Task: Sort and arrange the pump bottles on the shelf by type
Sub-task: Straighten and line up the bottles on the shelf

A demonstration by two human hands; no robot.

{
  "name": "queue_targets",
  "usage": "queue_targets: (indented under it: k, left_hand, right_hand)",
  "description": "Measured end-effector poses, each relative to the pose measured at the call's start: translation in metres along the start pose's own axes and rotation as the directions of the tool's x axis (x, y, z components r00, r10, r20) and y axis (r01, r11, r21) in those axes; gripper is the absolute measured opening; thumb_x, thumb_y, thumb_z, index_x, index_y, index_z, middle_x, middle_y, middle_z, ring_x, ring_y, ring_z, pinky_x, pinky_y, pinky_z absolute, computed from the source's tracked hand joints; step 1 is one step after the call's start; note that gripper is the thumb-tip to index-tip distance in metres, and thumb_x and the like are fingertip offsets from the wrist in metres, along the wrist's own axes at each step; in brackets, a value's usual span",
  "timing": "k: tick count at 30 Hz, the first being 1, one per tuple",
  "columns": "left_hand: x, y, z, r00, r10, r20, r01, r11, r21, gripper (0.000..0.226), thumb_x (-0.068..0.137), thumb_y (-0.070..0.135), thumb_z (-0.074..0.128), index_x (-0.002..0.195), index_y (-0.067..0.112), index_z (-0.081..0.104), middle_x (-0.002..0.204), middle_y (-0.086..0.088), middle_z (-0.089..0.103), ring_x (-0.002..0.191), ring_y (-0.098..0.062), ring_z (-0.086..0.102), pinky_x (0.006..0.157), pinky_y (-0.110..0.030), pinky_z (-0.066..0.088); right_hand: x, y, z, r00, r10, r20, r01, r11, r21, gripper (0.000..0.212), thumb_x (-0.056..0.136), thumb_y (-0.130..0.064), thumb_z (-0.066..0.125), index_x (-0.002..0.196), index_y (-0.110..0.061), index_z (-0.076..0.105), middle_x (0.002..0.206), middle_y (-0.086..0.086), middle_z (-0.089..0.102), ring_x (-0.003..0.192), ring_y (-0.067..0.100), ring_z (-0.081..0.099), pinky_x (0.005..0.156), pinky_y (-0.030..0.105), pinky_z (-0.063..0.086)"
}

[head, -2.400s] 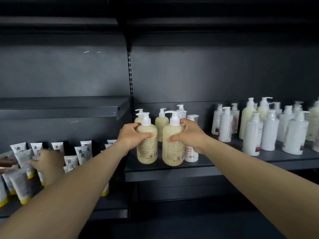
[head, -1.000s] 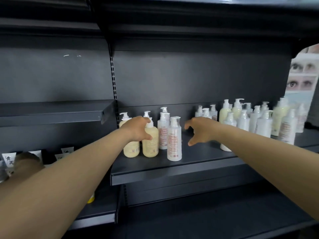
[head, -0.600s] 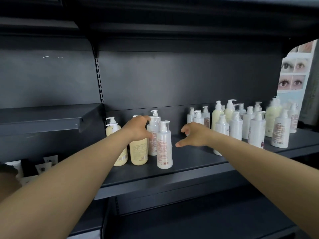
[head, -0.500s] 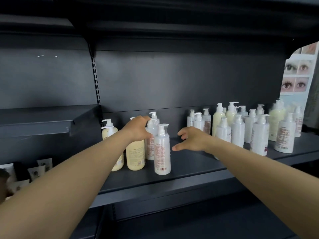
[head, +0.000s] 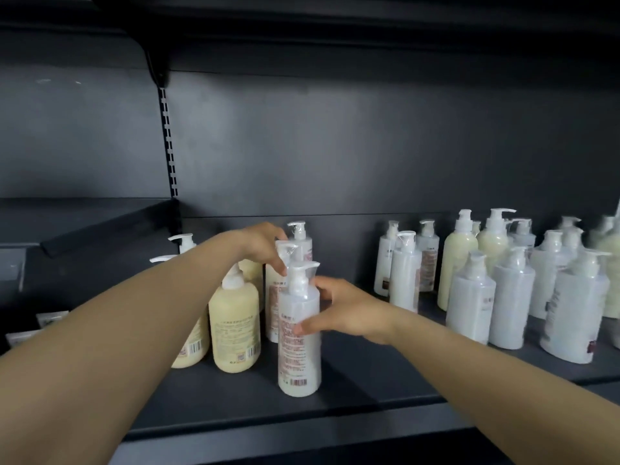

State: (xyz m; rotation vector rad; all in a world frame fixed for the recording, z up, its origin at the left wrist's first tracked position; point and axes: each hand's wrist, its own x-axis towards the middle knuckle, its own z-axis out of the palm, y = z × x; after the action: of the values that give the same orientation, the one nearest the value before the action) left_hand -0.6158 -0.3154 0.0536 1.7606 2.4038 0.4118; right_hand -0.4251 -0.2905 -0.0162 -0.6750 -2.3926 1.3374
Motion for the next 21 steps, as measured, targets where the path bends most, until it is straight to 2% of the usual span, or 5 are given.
queue_targets:
  k: [3,6,9,14,21]
  left_hand:
    - [0.007,0.004,0.002,0.996,0.012,0.091,-0.014,1.0,0.024,0.029,0.071,0.015,0.076,0.091,0.018,0.054,0.089,0.005,0.053,0.088,-0.018,0.054,0.068,-0.024,0.046]
    - [0.009,0.008,0.009,0.99,0.019,0.139,-0.033,0.994,0.1,0.036,0.069,0.009,0.076,0.061,0.025,0.045,0.066,0.011,0.049,0.073,-0.014,0.051,0.062,-0.025,0.045]
    - [0.005,0.012,0.012,0.995,0.058,0.08,-0.068,0.99,0.121,0.037,0.065,0.013,0.079,0.066,0.027,0.045,0.074,0.01,0.052,0.084,-0.02,0.058,0.068,-0.027,0.041]
    - [-0.004,0.019,0.017,0.998,0.063,-0.02,-0.062,0.996,0.064,0.075,0.06,0.021,0.084,0.125,0.016,0.046,0.126,-0.003,0.055,0.114,-0.025,0.054,0.093,-0.033,0.047]
    - [-0.027,0.073,0.022,0.976,0.187,-0.112,-0.197,0.977,-0.085,0.049,0.062,0.02,0.083,0.102,0.016,0.054,0.102,0.0,0.059,0.095,-0.022,0.057,0.078,-0.03,0.045]
  right_hand:
    - [0.003,0.004,-0.004,1.0,-0.021,0.016,0.02,0.999,0.025,0.052,0.069,-0.011,0.081,0.116,-0.022,0.061,0.112,-0.004,0.068,0.104,0.012,0.065,0.094,0.034,0.053]
    - [0.004,0.006,-0.003,1.0,-0.028,0.0,0.028,0.999,0.04,0.051,0.068,-0.009,0.082,0.114,-0.021,0.062,0.111,-0.001,0.069,0.104,0.015,0.066,0.092,0.036,0.054]
    - [-0.001,0.005,-0.003,0.999,-0.025,-0.03,0.026,0.999,0.039,0.051,0.066,-0.01,0.082,0.112,-0.023,0.063,0.11,-0.001,0.069,0.102,0.016,0.067,0.087,0.034,0.056]
    - [-0.033,0.0,-0.012,0.996,-0.005,-0.089,0.011,0.998,0.065,0.05,0.069,-0.007,0.081,0.111,-0.024,0.061,0.104,-0.007,0.068,0.095,0.009,0.066,0.071,0.022,0.055]
    - [-0.111,-0.001,-0.049,0.97,0.053,-0.239,-0.042,0.998,0.048,0.043,0.071,-0.003,0.078,0.107,-0.02,0.062,0.097,-0.007,0.069,0.088,0.004,0.066,0.067,0.019,0.057]
